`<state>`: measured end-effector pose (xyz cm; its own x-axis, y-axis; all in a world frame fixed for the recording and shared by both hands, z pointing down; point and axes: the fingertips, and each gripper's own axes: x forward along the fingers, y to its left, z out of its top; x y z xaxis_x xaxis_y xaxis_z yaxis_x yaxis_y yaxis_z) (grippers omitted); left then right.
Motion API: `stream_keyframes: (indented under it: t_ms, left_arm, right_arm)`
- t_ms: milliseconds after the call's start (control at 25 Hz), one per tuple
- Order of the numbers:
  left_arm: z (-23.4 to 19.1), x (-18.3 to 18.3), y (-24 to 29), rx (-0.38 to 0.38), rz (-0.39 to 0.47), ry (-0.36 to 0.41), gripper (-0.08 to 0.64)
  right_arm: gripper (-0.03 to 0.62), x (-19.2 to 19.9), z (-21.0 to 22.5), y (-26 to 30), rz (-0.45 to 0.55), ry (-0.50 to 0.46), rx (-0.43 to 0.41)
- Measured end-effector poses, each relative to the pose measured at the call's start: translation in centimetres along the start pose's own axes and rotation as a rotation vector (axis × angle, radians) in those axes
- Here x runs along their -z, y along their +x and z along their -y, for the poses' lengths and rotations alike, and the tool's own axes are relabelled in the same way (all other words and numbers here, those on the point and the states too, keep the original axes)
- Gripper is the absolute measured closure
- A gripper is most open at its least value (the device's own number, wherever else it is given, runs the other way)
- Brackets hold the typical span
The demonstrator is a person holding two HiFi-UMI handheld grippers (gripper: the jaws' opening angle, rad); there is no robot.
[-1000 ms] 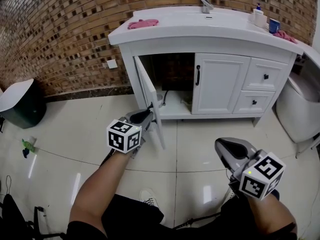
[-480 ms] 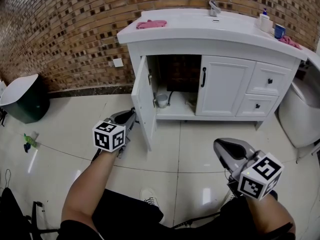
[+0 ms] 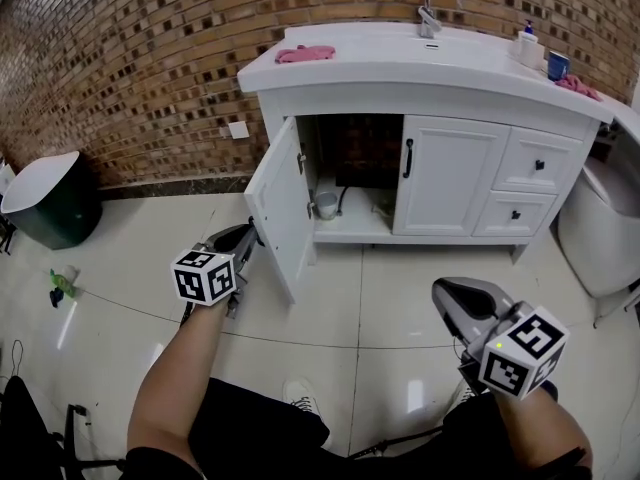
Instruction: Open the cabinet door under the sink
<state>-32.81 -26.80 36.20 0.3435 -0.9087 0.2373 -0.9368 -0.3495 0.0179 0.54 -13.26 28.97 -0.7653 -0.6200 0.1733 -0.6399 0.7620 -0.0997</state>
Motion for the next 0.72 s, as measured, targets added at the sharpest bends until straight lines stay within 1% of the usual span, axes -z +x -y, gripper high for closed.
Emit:
stream_keyframes:
  t_ms: [80,240,280,440,520,600,720]
  left_arm:
    - [0.0,0.0,-0.5,0.004,0.015,-0.018,0.514]
    - [0.4,-0.6,-2.1,0.002,0.024,-0.035,0.542]
    - [0.6,-0.8,-2.5,0.002,0.02,-0.039,0.554]
    - [2.8,-1.5,-3.8,0.02,-0.005,-0.079,0.554]
    - [4.8,-2.1,-4.8,0.058,0.007,-0.104,0.554]
    - [7.6,-3.0,-6.1,0.125,0.041,-0.125,0.554]
    - [12.2,-4.9,-7.7,0.227,0.104,-0.105,0.554]
  right_arm:
    - [0.584,0.1,0.1,-0.3,0.001,0.001,0.003]
    - [0.584,0.3,0.1,-0.6,0.003,0.003,0.009]
    - [0.584,0.2,0.1,-0.7,0.005,0.003,0.01]
    - [0.584,-0.2,0.4,-1.2,0.02,0.02,0.017]
    - [0.584,-0.1,0.6,-1.4,0.025,0.032,0.021]
    - [0.584,0.0,0.6,-1.6,0.029,0.04,0.023]
    - [0.584,0.1,0.6,-1.9,0.034,0.039,0.024]
